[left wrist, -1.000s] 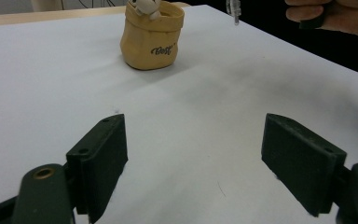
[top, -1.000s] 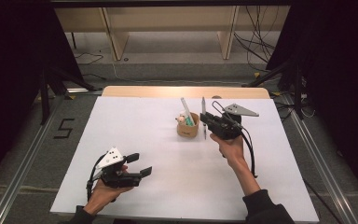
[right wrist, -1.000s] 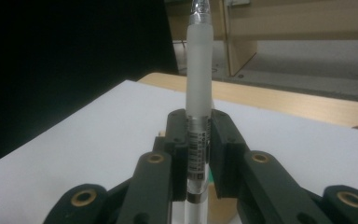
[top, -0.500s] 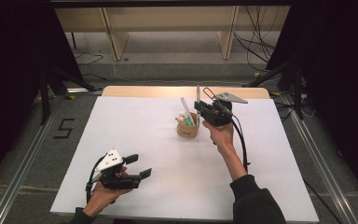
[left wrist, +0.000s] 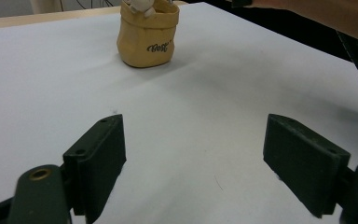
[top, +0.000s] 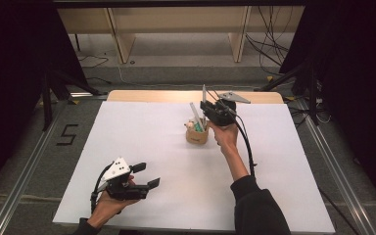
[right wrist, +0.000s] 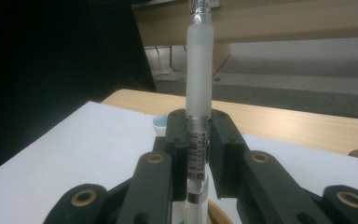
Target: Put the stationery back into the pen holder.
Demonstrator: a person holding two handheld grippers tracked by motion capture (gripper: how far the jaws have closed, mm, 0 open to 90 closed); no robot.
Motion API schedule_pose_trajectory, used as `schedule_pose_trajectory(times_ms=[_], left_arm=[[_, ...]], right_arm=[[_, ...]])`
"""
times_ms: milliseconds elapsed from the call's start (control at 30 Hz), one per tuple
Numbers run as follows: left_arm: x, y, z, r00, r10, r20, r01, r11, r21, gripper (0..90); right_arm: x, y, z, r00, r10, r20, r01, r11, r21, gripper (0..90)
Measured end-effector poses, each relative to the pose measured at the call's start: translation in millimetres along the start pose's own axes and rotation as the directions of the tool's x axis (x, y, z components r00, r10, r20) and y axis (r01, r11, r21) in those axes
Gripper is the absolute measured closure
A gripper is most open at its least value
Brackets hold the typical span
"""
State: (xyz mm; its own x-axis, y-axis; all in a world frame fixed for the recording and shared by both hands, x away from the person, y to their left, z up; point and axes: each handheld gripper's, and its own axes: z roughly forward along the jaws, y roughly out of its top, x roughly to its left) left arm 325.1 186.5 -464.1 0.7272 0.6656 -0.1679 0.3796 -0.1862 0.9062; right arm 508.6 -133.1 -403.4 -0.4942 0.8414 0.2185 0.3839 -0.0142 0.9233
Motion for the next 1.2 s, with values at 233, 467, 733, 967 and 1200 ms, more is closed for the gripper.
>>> schedule_pose_trajectory(times_ms=[233,467,733,967,1200], left_arm=[[0.5,-0.5,0.8,1.0,-0.001,-0.004,0.001,1.0,0.002,20.1],[0.5,-1.1,1.6,1.0,-0.001,-0.003,0.001,1.0,0.005,20.2],[0.4,-1.1,1.3,1.0,0.001,-0.004,-0.001,1.0,0.005,20.1],[0.1,-1.3,1.8,1.0,0.001,-0.003,-0.001,1.0,0.007,20.1],[-0.3,-1.7,2.6,1.0,0.002,-0.002,-0.002,0.9999,0.012,20.0]], right_arm=[[-0.1,-7.1,7.0,0.9997,-0.022,0.014,0.022,0.9995,0.021,79.6],[0.6,-13.9,11.6,0.9997,-0.015,0.017,0.014,0.9992,0.037,79.6],[2.6,-18.2,13.5,0.9996,-0.021,0.021,0.02,0.9989,0.043,79.6],[-0.5,-26.1,13.1,0.9994,-0.019,0.027,0.018,0.9984,0.054,79.5],[0.4,-32.0,13.9,0.9988,-0.042,0.027,0.04,0.9967,0.071,79.4]])
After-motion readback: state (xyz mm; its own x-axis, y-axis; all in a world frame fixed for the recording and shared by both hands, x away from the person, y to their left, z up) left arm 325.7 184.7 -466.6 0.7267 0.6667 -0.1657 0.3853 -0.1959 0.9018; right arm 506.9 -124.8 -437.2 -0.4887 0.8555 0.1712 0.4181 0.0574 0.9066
